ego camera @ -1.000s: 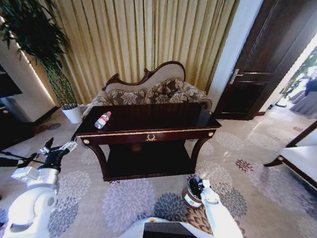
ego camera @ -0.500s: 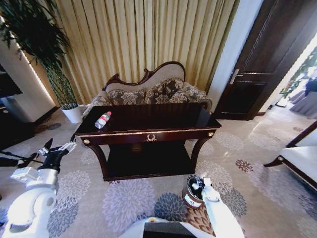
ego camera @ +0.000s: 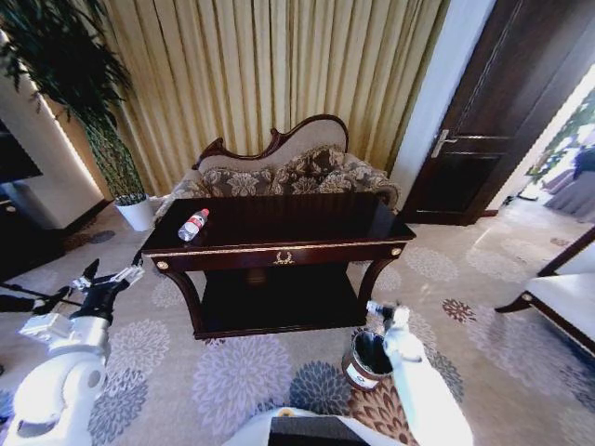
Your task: Move to the front of the table and place the trash on the table into the trash bin.
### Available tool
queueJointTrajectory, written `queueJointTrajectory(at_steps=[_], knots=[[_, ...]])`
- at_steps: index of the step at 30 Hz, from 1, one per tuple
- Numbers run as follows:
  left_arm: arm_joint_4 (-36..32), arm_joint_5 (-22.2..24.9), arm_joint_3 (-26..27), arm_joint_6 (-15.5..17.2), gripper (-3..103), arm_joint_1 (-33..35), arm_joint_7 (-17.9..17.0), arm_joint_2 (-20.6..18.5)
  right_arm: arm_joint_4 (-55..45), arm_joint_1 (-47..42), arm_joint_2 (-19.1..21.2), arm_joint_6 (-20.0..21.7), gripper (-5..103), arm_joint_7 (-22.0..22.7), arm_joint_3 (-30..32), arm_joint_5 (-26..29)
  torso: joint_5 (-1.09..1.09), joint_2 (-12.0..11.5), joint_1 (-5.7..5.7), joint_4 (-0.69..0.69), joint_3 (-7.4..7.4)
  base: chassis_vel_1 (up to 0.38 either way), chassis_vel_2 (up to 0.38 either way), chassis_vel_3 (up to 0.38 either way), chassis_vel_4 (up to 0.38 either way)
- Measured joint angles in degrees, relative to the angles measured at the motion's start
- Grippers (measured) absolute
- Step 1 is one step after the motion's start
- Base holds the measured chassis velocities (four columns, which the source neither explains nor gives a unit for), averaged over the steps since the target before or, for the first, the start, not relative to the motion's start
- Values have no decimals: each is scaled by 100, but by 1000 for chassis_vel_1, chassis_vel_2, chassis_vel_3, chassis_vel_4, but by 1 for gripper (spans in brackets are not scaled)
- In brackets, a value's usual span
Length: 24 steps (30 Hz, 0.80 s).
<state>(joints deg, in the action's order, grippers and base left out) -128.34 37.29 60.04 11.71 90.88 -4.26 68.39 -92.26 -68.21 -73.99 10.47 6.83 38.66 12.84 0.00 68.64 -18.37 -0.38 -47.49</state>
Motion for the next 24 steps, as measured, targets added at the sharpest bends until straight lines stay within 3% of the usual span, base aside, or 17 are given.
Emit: queueJointTrajectory(at_steps=[5,8,11,17,24], knots=[[-17,-20,-23,5,100,4,0,0,-904,-118,94,139,100,0,84,187,0,0,0,1,0,0,0,0,0],[-33,-86,-93,8,100,18,-1,29,-2250,-525,238,438,100,0,1,537,0,0,0,0,0,0,0,0,0],[-33,-140,-157,8,100,6,-1,34,-2821,-727,243,633,100,0,-140,572,0,0,0,-1,0,0,0,0,0],[-90,-181,-230,28,100,-18,-5,33,-3324,-753,245,864,100,-1,-494,623,0,0,0,1,0,0,0,0,0],[-101,-193,-239,35,100,-12,-11,34,-3262,-727,309,857,100,-2,-500,686,0,1,1,1,0,-14,15,16,-13]])
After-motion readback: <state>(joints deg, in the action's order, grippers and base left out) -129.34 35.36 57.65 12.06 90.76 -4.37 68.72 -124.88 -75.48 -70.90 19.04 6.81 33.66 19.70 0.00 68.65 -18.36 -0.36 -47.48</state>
